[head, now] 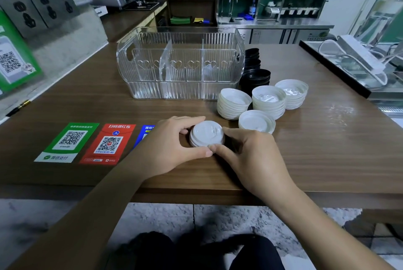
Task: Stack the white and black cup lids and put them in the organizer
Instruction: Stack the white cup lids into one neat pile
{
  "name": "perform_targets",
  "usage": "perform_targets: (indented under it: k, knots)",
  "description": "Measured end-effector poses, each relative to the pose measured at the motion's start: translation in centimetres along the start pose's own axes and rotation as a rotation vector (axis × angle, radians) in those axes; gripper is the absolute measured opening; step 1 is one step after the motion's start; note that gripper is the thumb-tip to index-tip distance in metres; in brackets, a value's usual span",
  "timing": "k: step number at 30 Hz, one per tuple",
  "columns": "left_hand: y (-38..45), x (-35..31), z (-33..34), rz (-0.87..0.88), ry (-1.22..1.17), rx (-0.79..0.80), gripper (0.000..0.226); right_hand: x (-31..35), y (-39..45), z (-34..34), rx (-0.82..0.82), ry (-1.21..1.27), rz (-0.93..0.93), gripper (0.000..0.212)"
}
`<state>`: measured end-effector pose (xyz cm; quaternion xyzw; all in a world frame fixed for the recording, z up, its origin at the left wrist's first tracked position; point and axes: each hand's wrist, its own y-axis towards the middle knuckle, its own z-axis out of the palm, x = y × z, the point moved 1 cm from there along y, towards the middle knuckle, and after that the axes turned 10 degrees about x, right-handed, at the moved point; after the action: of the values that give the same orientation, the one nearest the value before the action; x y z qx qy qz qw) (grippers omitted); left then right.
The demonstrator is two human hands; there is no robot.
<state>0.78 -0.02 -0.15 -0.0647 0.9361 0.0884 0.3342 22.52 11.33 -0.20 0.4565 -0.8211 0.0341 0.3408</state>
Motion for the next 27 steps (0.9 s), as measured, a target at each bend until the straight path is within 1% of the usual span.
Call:
perform_targets:
  k: [2, 4, 8, 11, 14, 15, 17, 19, 21, 24, 27]
  knots:
    - [0.0, 0.1, -0.1, -0.009, 0.006, 0.007, 0.092, -0.2, 0.1, 0.1, -0.004, -0.021, 0.020, 0.050]
    - [0.1, 0.1, -0.1, -0.022, -0.001, 0.020, 0.090, -0.1, 0.0, 0.1, -0.012, -0.070, 0.040, 0.052]
    - [-0.2, 0.1, 0.0, -0.030, 0.022, 0.034, 0.089, 0.4, -0.4, 0.1, -0.019, -0.087, 0.032, 0.041]
    - [-0.2, -0.4, 0.0, 0.004, 0.017, 0.027, 0.081, 0.7, -0.6, -0.3, -0.019, -0.054, 0.022, 0.031]
    - [0.1, -0.6, 0.1, 0.042, 0.041, 0.005, 0.081, 0.9, -0.9, -0.5, -0.104, -0.008, 0.009, 0.017]
    - [0.1, -0.5, 0.1, 0.045, 0.038, 0.000, 0.080, 0.9, -1.0, -0.5, -0.143, -0.011, -0.008, 0.017]
    - [0.1, -0.2, 0.2, 0.046, 0.027, 0.001, 0.077, 0.4, -1.1, -0.8, -0.228, -0.126, -0.059, 0.025]
    - [0.2, 0.0, 0.2, 0.050, 0.016, 0.003, 0.074, -0.8, -0.8, -1.6, -0.301, -0.336, -0.104, 0.027]
    - [0.2, 0.0, 0.2, 0.057, 0.008, 0.006, 0.072, -2.2, -0.7, -2.6, -0.328, -0.468, -0.063, 0.026]
    - [0.2, 0.1, 0.2, 0.051, 0.011, 0.000, 0.071, -3.4, -0.7, -3.2, -0.315, -0.502, -0.004, 0.019]
    - [0.1, 0.1, 0.2, 0.049, 0.016, -0.008, 0.074, -3.7, -0.6, -3.0, -0.312, -0.505, -0.024, 0.016]
